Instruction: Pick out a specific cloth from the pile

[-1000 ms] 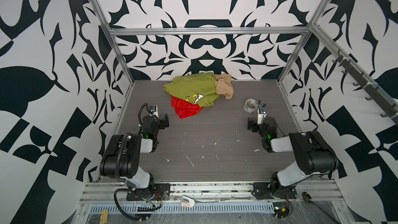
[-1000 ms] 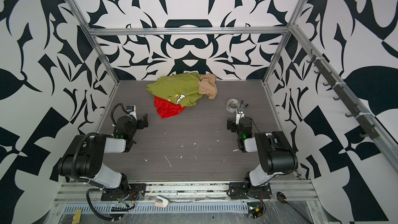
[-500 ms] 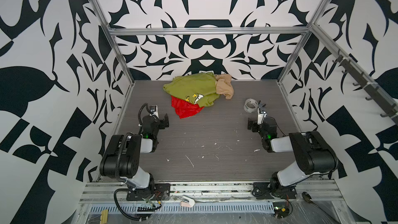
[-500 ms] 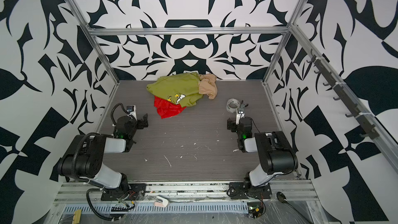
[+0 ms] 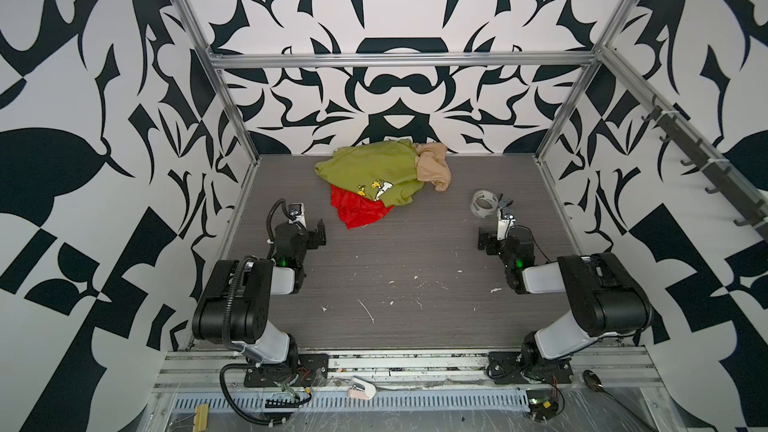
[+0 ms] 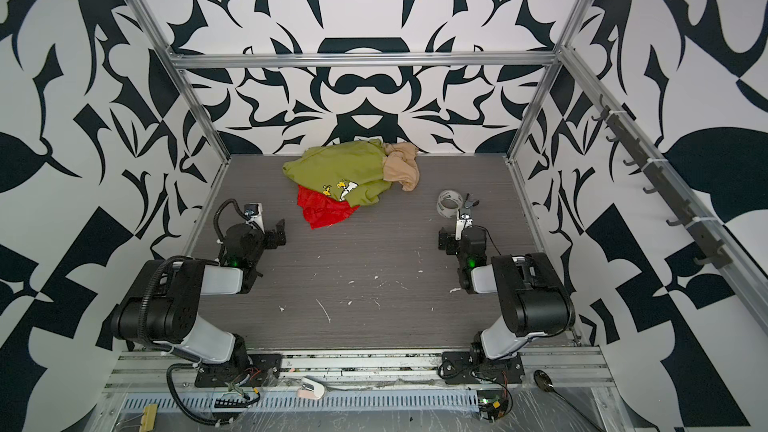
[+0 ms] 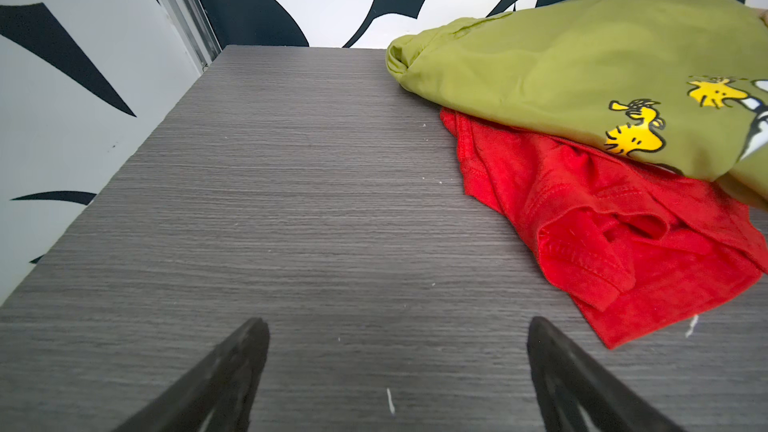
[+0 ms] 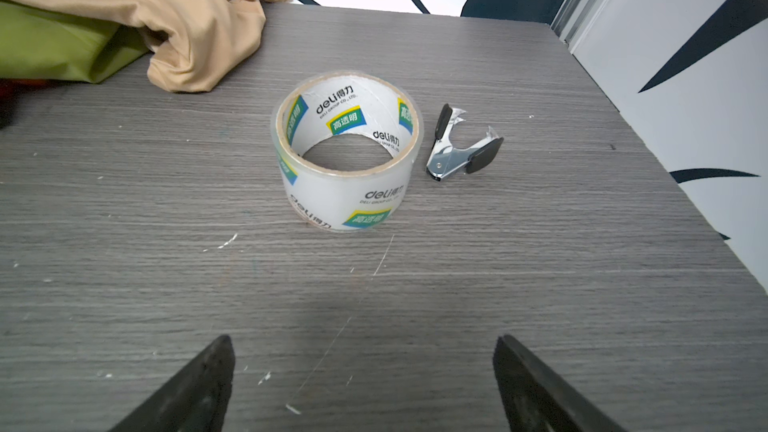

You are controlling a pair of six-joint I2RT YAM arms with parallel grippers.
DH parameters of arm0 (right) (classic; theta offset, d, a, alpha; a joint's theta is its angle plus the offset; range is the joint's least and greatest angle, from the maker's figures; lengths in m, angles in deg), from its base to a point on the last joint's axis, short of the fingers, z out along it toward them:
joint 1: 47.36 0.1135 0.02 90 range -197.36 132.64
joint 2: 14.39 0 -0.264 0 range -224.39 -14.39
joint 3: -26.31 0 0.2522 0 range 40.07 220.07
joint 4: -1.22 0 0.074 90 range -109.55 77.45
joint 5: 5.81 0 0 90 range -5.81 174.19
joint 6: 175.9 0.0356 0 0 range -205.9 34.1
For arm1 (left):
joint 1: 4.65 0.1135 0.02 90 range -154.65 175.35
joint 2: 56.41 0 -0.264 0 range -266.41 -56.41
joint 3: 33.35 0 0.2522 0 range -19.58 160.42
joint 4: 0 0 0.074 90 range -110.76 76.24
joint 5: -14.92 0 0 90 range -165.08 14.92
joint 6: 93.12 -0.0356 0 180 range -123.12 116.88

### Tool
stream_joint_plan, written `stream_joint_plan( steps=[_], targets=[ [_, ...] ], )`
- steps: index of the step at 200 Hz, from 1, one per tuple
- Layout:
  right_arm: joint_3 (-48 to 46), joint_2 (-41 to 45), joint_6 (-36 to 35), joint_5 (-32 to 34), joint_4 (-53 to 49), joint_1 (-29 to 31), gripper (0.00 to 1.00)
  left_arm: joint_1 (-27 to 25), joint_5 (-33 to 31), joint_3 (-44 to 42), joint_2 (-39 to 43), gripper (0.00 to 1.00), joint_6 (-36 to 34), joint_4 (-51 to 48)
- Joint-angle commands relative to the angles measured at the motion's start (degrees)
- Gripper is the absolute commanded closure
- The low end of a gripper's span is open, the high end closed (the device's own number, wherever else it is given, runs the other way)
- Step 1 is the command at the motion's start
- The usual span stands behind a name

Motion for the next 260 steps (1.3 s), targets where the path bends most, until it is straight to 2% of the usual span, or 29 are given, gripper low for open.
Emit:
stream_joint_plan(
  steps=[1,123,148,182,231,260],
  targets=[
    [1.35,0.79,0.49,0.37,1.38,-0.25,0.01,0.22,0.28,-0.2,-0.46,0.01,-0.06,0.77],
    [0.73,1.08,0.45,0.45,2.11,-0.38,0.01,0.22,0.55,-0.6,-0.09,0.01,-0.15,1.03],
    [0.47,1.21,0.42,0.63,2.38,-0.35,0.01,0.22,-3.37,-1.22,1.96,0.01,1.57,0.73],
    [0.54,2.19,1.13,1.0,1.82,-0.23,0.01,-0.09,-4.69,1.31,8.54,0.01,1.44,-9.72],
    [0.51,9.16,0.95,1.24,-3.42,-0.14,0.04,-0.74,-5.43,3.61,13.97,0.01,1.68,-15.83],
    [1.88,14.58,0.32,2.88,-9.68,1.03,0.04,-0.88,-3.65,5.61,17.76,0.01,5.05,-17.99]
  ],
)
